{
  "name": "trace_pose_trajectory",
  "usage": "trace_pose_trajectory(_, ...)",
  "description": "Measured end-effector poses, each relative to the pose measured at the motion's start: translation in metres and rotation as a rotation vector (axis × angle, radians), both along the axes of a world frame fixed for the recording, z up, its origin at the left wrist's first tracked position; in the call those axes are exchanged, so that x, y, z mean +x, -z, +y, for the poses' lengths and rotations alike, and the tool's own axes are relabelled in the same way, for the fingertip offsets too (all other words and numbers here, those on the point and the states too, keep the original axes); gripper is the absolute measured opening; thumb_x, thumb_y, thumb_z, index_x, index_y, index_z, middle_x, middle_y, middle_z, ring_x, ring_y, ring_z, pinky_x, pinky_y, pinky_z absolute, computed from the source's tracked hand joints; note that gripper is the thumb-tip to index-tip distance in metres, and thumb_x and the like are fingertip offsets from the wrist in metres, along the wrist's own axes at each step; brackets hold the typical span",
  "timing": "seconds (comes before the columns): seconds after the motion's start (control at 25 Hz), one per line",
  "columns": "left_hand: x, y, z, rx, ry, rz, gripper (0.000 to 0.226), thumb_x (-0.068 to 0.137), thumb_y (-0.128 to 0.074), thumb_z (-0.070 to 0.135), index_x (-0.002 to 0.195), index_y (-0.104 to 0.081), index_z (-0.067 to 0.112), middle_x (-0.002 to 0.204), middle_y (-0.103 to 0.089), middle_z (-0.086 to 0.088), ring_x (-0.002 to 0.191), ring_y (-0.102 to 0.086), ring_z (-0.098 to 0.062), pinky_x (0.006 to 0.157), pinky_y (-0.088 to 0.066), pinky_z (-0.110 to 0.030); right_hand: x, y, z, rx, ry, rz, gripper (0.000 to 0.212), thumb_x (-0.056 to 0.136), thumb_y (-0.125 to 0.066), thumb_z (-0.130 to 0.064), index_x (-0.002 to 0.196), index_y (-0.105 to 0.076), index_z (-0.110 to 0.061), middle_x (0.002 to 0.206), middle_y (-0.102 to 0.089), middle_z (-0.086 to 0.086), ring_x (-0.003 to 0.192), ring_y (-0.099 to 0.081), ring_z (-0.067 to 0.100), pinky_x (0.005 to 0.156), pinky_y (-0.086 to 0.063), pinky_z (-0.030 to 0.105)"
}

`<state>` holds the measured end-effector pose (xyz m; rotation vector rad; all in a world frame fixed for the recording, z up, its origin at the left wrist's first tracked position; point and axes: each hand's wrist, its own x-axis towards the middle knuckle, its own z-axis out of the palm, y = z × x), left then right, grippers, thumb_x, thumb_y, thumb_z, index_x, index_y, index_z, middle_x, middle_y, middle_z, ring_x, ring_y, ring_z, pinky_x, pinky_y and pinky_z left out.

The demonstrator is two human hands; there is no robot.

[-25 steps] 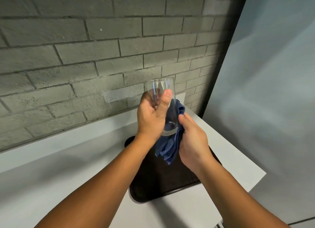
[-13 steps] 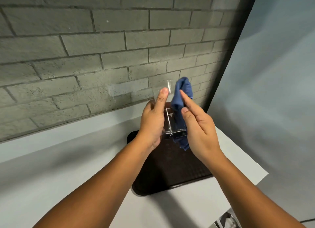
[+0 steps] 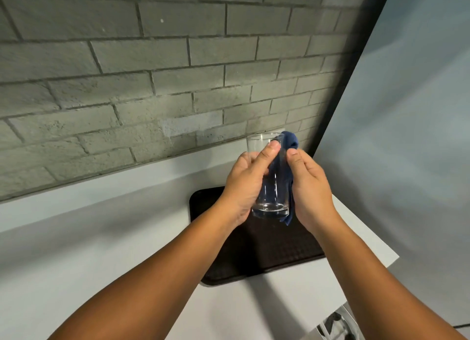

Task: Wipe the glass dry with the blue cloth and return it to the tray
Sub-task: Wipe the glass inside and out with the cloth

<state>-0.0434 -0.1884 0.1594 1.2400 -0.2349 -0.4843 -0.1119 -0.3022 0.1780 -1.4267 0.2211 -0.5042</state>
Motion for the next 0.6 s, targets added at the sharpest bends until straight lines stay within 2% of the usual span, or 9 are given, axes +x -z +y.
trace_pose_trajectory(0.12, 0.005, 0.001, 0.003, 0.065, -0.073, -0.088, 0.062, 0.075, -0.086, 0.067, 0.115, -0.074, 0.02, 0.097, -0.086, 0.011, 0.082, -0.079, 0.007, 0.067, -0.057, -0.008, 0.005, 0.001, -0.009, 0.077, 0.031, 0.022, 0.031, 0.116, -0.051, -0.023, 0.112, -0.08, -0.016, 0.109, -0.084, 0.013, 0.102, -0.079, 0.024, 0.101, -0.061, 0.048)
trace_pose_trajectory(0.24, 0.021, 0.021, 0.018, 0.07, -0.146, -0.132, 0.068, 0.068, -0.086, 0.067, 0.122, -0.074, 0.027, 0.118, -0.08, 0.009, 0.093, -0.075, 0.014, 0.076, -0.055, -0.007, 0.008, -0.002, -0.024, 0.199, 0.09, 0.07, 0.028, 0.114, -0.056, -0.027, 0.104, -0.082, -0.021, 0.107, -0.086, 0.005, 0.098, -0.082, 0.014, 0.093, -0.061, 0.039)
trace_pose_trajectory(0.32, 0.029, 0.04, 0.026, 0.143, -0.173, -0.152, 0.067, 0.066, -0.088, 0.066, 0.121, -0.071, 0.032, 0.121, -0.077, 0.007, 0.095, -0.075, 0.013, 0.079, -0.056, -0.008, 0.009, -0.002, -0.032, 0.216, 0.091, 0.072, 0.023, 0.109, -0.065, -0.036, 0.113, -0.081, -0.019, 0.113, -0.086, 0.003, 0.104, -0.082, 0.013, 0.089, -0.06, 0.033)
trace_pose_trajectory(0.4, 0.032, 0.065, 0.027, 0.311, -0.171, -0.206, 0.058, 0.069, -0.094, 0.06, 0.115, -0.067, 0.037, 0.116, -0.077, 0.008, 0.095, -0.075, 0.011, 0.077, -0.056, -0.005, 0.009, 0.001, -0.036, 0.155, 0.074, 0.068, 0.037, 0.098, -0.077, -0.046, 0.127, -0.077, -0.022, 0.122, -0.085, 0.0, 0.113, -0.081, 0.016, 0.091, -0.064, 0.034)
trace_pose_trajectory(0.44, 0.032, 0.08, 0.024, 0.383, -0.169, -0.229, 0.052, 0.073, -0.098, 0.05, 0.111, -0.065, 0.037, 0.112, -0.076, 0.009, 0.093, -0.075, 0.007, 0.076, -0.055, -0.005, 0.01, 0.003, -0.037, 0.1, 0.071, 0.07, 0.041, 0.094, -0.081, -0.047, 0.129, -0.076, -0.027, 0.123, -0.084, -0.001, 0.115, -0.08, 0.018, 0.093, -0.065, 0.036)
trace_pose_trajectory(0.52, 0.03, 0.11, 0.017, 0.482, -0.148, -0.254, 0.048, 0.08, -0.102, 0.032, 0.108, -0.063, 0.036, 0.11, -0.076, 0.01, 0.092, -0.075, 0.003, 0.08, -0.057, -0.011, 0.01, 0.009, -0.037, -0.006, 0.067, 0.077, 0.027, 0.095, -0.081, -0.039, 0.122, -0.077, -0.036, 0.119, -0.085, -0.004, 0.113, -0.081, 0.019, 0.089, -0.066, 0.036)
trace_pose_trajectory(0.6, 0.027, 0.132, 0.011, 0.577, -0.125, -0.267, 0.054, 0.079, -0.104, 0.032, 0.116, -0.065, 0.033, 0.122, -0.076, 0.003, 0.105, -0.077, -0.007, 0.094, -0.061, -0.03, 0.007, 0.013, -0.034, -0.058, 0.086, 0.106, 0.018, 0.101, -0.075, -0.033, 0.115, -0.078, -0.044, 0.113, -0.085, -0.009, 0.106, -0.081, 0.015, 0.082, -0.066, 0.032)
